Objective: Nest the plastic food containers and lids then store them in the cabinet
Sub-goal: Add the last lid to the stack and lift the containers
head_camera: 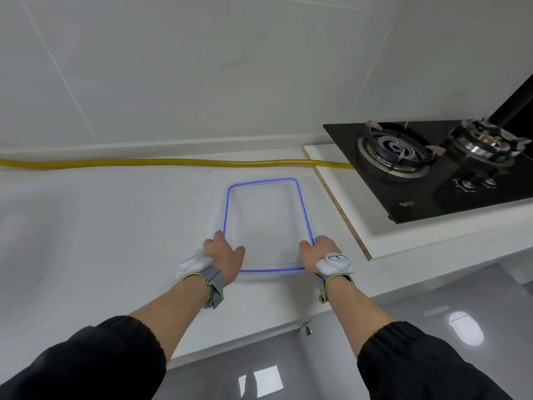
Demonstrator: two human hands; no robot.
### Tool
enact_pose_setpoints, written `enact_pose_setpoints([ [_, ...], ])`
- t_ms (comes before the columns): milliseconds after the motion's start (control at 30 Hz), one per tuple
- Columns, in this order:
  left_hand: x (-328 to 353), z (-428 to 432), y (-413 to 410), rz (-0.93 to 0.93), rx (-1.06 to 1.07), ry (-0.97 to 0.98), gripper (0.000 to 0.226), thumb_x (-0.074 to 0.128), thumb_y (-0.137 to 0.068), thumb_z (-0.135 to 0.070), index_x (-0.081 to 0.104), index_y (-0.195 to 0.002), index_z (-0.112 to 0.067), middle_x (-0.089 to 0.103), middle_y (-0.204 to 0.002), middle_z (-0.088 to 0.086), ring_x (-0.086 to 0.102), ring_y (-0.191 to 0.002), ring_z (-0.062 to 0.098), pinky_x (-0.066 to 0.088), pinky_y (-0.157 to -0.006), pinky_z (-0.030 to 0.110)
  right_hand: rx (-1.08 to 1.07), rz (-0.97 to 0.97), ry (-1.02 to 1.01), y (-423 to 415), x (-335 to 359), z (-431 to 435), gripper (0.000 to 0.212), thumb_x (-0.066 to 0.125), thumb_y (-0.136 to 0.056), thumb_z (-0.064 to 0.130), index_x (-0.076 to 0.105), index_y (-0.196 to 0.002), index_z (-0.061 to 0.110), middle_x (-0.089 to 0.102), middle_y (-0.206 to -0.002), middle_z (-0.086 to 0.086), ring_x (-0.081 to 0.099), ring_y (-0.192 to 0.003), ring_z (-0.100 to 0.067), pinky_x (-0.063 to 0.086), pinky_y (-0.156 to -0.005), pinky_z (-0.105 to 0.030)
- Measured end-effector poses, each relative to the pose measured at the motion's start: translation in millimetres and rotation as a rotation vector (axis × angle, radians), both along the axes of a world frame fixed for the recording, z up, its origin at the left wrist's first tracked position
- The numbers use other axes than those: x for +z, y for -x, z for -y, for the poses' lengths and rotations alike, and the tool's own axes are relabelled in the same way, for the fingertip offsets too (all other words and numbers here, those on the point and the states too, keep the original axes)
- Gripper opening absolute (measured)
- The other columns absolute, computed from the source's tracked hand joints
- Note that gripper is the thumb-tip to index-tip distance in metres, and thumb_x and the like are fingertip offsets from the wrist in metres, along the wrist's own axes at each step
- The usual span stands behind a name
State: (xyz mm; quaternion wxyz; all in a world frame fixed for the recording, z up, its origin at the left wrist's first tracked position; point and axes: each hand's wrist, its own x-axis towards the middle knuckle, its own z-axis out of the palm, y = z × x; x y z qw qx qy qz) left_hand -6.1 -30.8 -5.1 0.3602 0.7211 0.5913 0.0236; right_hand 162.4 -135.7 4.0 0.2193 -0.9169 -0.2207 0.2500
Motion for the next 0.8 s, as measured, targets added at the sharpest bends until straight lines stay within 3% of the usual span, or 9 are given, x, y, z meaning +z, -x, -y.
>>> enact_pose_setpoints([
  [133, 11, -10, 18, 0.028, 0.016, 0.005, 0.055, 0.05, -0.09, -0.037, 0.036, -0.133, -0.005, 0.044, -0.13, 0.017, 0.054, -0.096, 0.034, 0.042, -0.075, 0.034, -0.086, -0.049, -0.079, 18, 19, -10, 0.024, 0.045, -0.083, 0.027, 0.043, -0.063, 0.014, 0.05, -0.061, -0.003, 0.056, -0.061, -0.029, 0.039, -0.054, -0.027],
  [233, 18, -16, 40, 0.017, -0.008, 0.007, 0.054, 0.048, -0.09, -0.039, 0.04, -0.134, -0.008, 0.047, -0.132, 0.016, 0.055, -0.108, 0.034, 0.046, -0.086, 0.036, -0.19, -0.225, -0.175, 39, 33, -24, 0.02, 0.044, -0.08, 0.022, 0.048, -0.066, 0.009, 0.056, -0.061, -0.01, 0.065, -0.063, -0.037, 0.058, -0.065, -0.043],
  [300, 25, -19, 55, 0.022, -0.011, 0.023, 0.052, 0.047, -0.09, -0.04, 0.044, -0.132, -0.01, 0.053, -0.127, 0.015, 0.058, -0.104, 0.033, 0.049, -0.092, 0.04, -0.207, -0.293, -0.236, 53, 41, -34, 0.016, 0.045, -0.081, 0.022, 0.048, -0.073, 0.008, 0.055, -0.067, -0.012, 0.06, -0.063, -0.035, 0.059, -0.067, -0.046],
  [400, 40, -23, 73, 0.076, 0.008, 0.039, 0.054, 0.047, -0.089, -0.042, 0.044, -0.136, -0.014, 0.059, -0.123, 0.014, 0.062, -0.1, 0.032, 0.051, -0.091, 0.041, -0.172, -0.219, -0.304, 74, 49, -46, 0.018, 0.043, -0.074, 0.022, 0.053, -0.071, 0.007, 0.057, -0.062, -0.011, 0.063, -0.056, -0.036, 0.059, -0.066, -0.053],
  [467, 50, -24, 82, 0.15, 0.016, 0.038, 0.055, 0.049, -0.09, -0.043, 0.043, -0.138, -0.015, 0.055, -0.133, 0.012, 0.059, -0.108, 0.031, 0.049, -0.092, 0.036, -0.151, -0.145, -0.334, 92, 56, -50, 0.022, 0.042, -0.075, 0.022, 0.057, -0.075, 0.007, 0.065, -0.07, -0.013, 0.069, -0.061, -0.037, 0.06, -0.062, -0.052],
  [567, 70, -28, 93, 0.279, 0.026, 0.057, 0.055, 0.05, -0.09, -0.047, 0.046, -0.136, -0.017, 0.054, -0.135, 0.006, 0.059, -0.109, 0.029, 0.048, -0.089, 0.033, -0.112, -0.038, -0.369, 120, 65, -59, 0.021, 0.043, -0.081, 0.026, 0.057, -0.086, 0.01, 0.068, -0.085, -0.013, 0.068, -0.073, -0.037, 0.058, -0.071, -0.045],
  [733, 103, -41, 119, 0.436, 0.041, 0.036, 0.042, 0.051, -0.089, -0.048, 0.06, -0.119, -0.02, 0.061, -0.115, 0.001, 0.057, -0.105, 0.023, 0.04, -0.089, 0.027, -0.027, 0.053, -0.416, 172, 83, -79, 0.015, 0.045, -0.084, 0.024, 0.054, -0.091, 0.014, 0.061, -0.081, -0.004, 0.057, -0.072, -0.031, 0.044, -0.065, -0.032],
  [800, 114, -49, 136, 0.475, 0.061, 0.047, 0.052, 0.051, -0.088, -0.051, 0.057, -0.128, -0.018, 0.061, -0.126, 0.001, 0.056, -0.115, 0.023, 0.04, -0.097, 0.029, 0.029, 0.072, -0.419, 198, 91, -89, 0.013, 0.045, -0.085, 0.025, 0.052, -0.091, 0.016, 0.057, -0.079, -0.001, 0.053, -0.071, -0.029, 0.039, -0.064, -0.03],
])
